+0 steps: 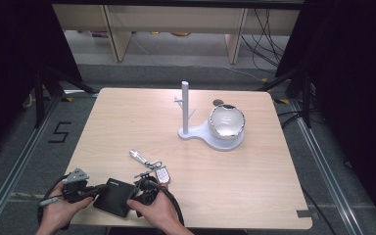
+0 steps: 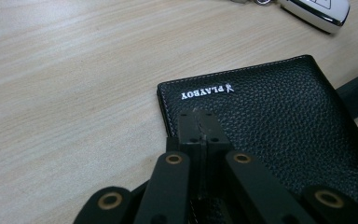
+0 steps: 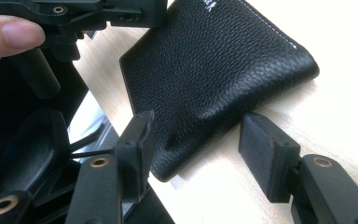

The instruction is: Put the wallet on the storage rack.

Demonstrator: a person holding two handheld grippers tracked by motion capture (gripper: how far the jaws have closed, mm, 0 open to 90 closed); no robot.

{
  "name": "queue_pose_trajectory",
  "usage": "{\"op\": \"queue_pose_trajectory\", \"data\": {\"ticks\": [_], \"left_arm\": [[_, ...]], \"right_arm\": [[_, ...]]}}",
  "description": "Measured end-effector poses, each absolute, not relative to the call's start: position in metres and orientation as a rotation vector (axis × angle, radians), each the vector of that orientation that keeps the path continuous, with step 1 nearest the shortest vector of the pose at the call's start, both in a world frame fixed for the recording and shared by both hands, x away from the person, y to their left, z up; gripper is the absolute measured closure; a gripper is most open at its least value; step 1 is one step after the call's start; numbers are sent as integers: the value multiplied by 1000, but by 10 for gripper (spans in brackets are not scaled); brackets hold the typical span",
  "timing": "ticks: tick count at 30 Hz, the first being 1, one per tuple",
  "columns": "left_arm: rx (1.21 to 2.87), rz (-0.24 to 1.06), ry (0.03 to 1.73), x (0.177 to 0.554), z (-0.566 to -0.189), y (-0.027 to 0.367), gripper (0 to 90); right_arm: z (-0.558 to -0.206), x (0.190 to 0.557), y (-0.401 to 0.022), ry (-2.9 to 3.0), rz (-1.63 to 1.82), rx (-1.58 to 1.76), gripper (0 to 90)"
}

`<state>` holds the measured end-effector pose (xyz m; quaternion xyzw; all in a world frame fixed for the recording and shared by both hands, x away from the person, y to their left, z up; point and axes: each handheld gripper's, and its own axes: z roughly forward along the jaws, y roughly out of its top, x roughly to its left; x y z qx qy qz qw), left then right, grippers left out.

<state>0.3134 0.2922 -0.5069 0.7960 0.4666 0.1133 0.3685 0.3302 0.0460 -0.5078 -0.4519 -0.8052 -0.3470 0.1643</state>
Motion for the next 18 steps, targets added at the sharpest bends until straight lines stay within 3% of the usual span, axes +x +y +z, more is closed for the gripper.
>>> {"op": "queue_pose_trajectory", "data": {"ticks": [4, 8, 14, 18], "left_arm": [[2129, 323, 1165, 314, -504, 291, 897], [2101, 317, 1179, 314, -505, 291, 897], [2126, 325, 1178, 313, -504, 291, 898], [2142, 331, 1180, 315, -503, 290, 899]], "right_arm": [[-506, 330, 48, -2290, -976, -1295, 455], [-506, 330, 50, -2293, -988, -1289, 443], [-505, 329, 46, -2280, -959, -1313, 481], [-506, 334, 42, -2266, -892, -1310, 558]]}}
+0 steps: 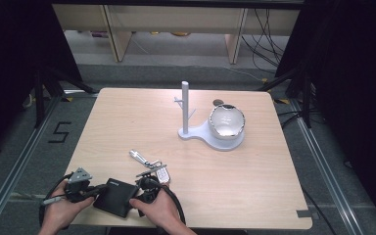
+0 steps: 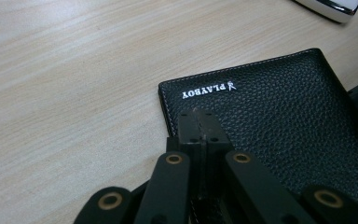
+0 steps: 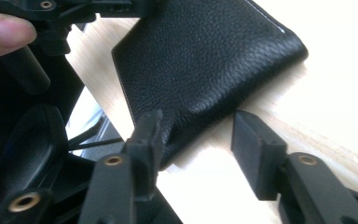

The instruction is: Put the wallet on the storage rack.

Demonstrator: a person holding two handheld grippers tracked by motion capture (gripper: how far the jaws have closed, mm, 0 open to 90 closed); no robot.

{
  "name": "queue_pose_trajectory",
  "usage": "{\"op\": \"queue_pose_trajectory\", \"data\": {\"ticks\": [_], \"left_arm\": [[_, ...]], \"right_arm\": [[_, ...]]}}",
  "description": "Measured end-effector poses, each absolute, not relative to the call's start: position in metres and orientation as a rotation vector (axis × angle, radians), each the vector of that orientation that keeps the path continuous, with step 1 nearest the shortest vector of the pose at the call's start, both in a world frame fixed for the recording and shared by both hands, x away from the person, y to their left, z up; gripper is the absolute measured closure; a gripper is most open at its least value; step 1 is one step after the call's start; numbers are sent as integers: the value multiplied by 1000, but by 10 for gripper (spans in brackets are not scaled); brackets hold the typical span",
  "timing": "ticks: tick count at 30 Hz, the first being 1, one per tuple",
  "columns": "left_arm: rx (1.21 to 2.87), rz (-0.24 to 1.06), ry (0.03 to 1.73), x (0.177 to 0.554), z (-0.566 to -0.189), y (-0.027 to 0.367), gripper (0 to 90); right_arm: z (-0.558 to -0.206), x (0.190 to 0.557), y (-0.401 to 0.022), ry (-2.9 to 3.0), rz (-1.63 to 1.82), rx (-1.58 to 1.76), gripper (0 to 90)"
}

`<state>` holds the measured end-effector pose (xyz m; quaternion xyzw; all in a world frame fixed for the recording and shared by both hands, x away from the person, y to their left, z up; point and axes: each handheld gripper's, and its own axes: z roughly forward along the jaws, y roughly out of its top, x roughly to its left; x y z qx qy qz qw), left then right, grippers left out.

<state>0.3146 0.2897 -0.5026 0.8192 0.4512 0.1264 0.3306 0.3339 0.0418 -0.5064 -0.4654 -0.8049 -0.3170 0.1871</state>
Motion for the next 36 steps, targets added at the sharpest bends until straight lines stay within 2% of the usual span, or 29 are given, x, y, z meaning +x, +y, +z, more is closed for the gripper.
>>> {"op": "queue_pose_trajectory", "data": {"ticks": [8, 11, 17, 21, 27, 28, 34, 36], "left_arm": [[2036, 285, 1199, 314, -508, 293, 899], [2050, 274, 1188, 316, -507, 294, 899], [2042, 290, 1196, 314, -507, 292, 899], [2120, 314, 1175, 314, -504, 293, 900], [2058, 305, 1214, 315, -505, 293, 900], [2060, 294, 1211, 315, -505, 295, 899], [2009, 280, 1229, 314, -508, 295, 899], [1985, 277, 1234, 314, -510, 294, 899]], "right_arm": [[-508, 338, 49, -2203, -920, -1334, 482], [-504, 339, 53, -2158, -854, -1363, 458], [-509, 338, 51, -2183, -952, -1299, 488], [-501, 337, 52, -2220, -953, -1374, 496], [-484, 342, 49, -2133, -1030, -1414, 513], [-487, 344, 49, -2150, -1107, -1376, 512], [-499, 346, 49, -2150, -1055, -1429, 491], [-504, 348, 46, -2107, -1003, -1467, 530]]}}
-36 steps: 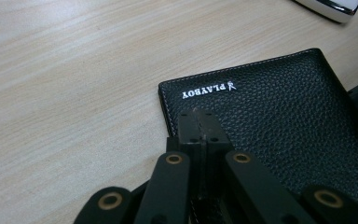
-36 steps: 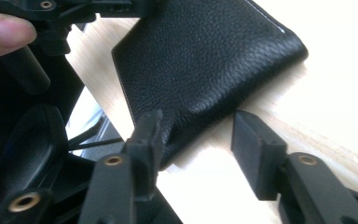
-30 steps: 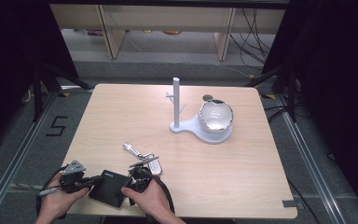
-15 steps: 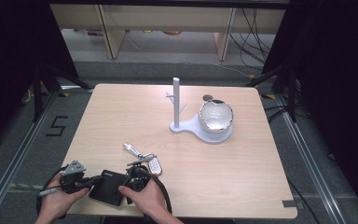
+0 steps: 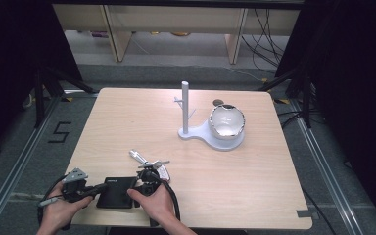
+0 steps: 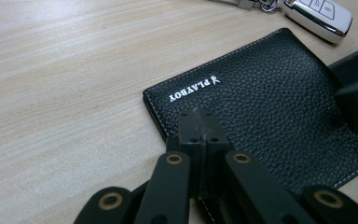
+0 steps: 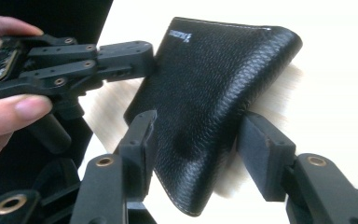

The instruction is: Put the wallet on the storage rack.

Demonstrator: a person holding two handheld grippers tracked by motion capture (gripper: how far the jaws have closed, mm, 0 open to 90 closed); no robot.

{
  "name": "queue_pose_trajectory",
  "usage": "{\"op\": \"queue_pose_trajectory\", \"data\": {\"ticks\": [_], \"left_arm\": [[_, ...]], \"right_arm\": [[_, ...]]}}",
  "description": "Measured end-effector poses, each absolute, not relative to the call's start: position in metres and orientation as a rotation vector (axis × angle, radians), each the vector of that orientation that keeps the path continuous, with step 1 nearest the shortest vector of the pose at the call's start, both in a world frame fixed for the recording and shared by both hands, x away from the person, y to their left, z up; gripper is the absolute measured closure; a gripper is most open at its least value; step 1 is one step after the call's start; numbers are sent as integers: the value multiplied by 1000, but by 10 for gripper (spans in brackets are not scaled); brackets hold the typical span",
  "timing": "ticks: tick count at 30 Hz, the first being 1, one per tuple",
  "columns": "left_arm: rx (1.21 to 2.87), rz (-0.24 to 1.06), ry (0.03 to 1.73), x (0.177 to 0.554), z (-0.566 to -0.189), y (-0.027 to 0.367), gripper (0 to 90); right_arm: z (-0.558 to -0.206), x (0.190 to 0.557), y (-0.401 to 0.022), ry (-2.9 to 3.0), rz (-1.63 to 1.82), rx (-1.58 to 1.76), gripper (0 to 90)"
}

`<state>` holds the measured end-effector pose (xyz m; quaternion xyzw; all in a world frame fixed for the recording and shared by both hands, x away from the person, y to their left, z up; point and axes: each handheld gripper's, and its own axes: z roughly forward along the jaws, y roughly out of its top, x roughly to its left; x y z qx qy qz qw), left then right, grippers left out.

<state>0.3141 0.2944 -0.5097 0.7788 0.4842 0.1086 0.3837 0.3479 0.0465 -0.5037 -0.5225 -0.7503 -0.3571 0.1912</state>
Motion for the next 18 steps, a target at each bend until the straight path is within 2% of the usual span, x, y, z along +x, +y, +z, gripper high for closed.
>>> {"op": "queue_pose_trajectory", "data": {"ticks": [1, 3, 9, 15, 18], "left_arm": [[1994, 275, 1231, 314, -509, 295, 899], [1992, 271, 1237, 314, -509, 296, 899], [1970, 260, 1243, 314, -510, 297, 898], [1983, 280, 1251, 314, -504, 300, 866], [1971, 320, 1263, 312, -503, 301, 860]], "right_arm": [[-504, 348, 46, -2107, -1003, -1467, 530], [-504, 349, 45, -2149, -1079, -1454, 612], [-496, 353, 45, -2201, -1066, -1427, 731], [-493, 356, 43, -2222, -1129, -1389, 810], [-492, 356, 44, -2222, -1131, -1372, 816]]}}
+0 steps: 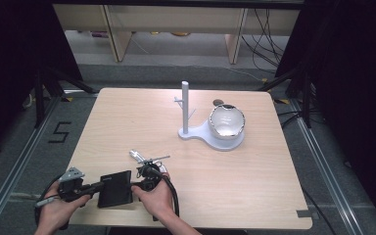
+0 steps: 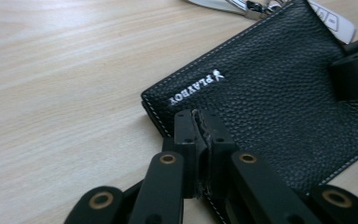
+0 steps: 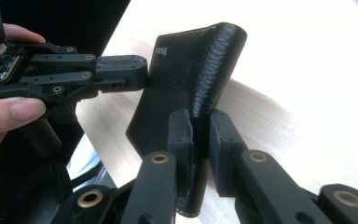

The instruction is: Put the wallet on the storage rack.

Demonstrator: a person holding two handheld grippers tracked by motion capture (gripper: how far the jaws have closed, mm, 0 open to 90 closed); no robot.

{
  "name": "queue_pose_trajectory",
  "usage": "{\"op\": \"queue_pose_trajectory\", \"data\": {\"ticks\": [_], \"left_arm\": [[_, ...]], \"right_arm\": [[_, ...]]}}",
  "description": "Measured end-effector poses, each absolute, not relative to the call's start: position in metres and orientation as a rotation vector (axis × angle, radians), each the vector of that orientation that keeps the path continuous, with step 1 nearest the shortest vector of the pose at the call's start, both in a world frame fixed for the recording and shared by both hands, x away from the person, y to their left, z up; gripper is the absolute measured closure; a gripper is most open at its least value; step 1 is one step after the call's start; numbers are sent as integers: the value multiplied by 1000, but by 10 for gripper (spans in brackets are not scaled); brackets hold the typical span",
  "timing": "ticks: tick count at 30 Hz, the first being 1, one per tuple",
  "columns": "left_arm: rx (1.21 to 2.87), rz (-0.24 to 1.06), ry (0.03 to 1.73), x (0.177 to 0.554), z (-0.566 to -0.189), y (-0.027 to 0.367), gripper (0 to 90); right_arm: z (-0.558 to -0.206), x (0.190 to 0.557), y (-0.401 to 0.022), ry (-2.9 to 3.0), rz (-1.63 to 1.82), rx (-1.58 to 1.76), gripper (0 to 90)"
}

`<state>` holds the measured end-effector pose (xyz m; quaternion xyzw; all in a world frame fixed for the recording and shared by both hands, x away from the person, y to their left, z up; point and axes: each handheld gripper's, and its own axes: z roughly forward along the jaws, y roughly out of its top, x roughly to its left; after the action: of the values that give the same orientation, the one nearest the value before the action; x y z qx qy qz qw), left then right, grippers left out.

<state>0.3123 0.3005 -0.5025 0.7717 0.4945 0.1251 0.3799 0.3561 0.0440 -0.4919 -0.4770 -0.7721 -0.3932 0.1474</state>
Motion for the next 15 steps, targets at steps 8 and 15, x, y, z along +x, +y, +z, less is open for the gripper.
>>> {"op": "queue_pose_trajectory", "data": {"ticks": [8, 15], "left_arm": [[1914, 349, 1267, 308, -501, 299, 836], [1881, 345, 1261, 309, -503, 297, 813]], "right_arm": [[-476, 356, 39, -2323, -1126, -1343, 826], [-454, 366, 27, -2471, -1036, -1269, 827]]}}
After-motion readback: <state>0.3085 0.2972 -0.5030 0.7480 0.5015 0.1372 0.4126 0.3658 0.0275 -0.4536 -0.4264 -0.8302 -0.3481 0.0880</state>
